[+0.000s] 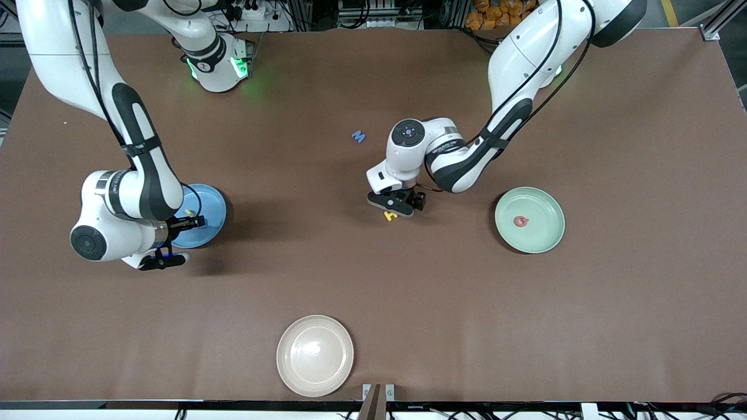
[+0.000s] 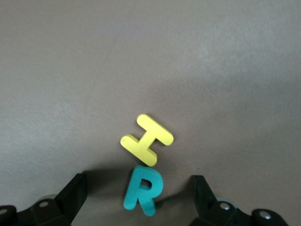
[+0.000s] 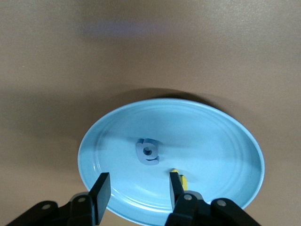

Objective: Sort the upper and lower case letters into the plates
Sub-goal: 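Place the e on the blue plate while the left gripper reaches the R, then grasp the teal R with the left gripper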

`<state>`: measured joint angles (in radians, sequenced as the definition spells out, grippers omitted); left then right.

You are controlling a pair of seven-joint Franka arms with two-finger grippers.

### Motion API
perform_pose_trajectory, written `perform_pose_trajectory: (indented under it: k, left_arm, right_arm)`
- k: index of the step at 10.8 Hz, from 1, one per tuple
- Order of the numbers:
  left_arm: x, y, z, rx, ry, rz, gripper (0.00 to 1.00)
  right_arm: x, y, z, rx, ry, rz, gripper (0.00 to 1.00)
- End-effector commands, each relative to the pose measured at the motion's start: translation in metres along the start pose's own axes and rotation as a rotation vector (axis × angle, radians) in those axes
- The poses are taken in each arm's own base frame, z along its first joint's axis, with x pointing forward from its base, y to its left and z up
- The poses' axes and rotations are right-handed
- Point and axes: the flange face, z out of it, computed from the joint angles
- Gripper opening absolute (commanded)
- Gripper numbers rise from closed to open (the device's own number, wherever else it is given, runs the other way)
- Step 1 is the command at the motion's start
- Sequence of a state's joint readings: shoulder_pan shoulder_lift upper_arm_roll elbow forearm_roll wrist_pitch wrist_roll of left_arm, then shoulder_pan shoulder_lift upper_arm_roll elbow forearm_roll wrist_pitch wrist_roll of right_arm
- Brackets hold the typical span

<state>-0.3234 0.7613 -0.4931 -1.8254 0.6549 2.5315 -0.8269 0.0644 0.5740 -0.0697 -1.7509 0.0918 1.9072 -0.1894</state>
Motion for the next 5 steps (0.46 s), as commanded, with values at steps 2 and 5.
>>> perform_pose_trajectory:
  k: [2,5]
  left_arm:
    - [-0.0030,0.0038,-0.0010,-0.010,-0.005,-0.016,0.85]
    - [-0.0023,0.0038,-0.0015,-0.011,-0.003,-0.018,0.57]
  right_arm:
    - [-0.0015,0.0054,-0.0006,-0.007,0.002,-0.012,0.59]
    - [-0.0006,0.0029,-0.0030,-0.002,0.004,-0.002,0.57]
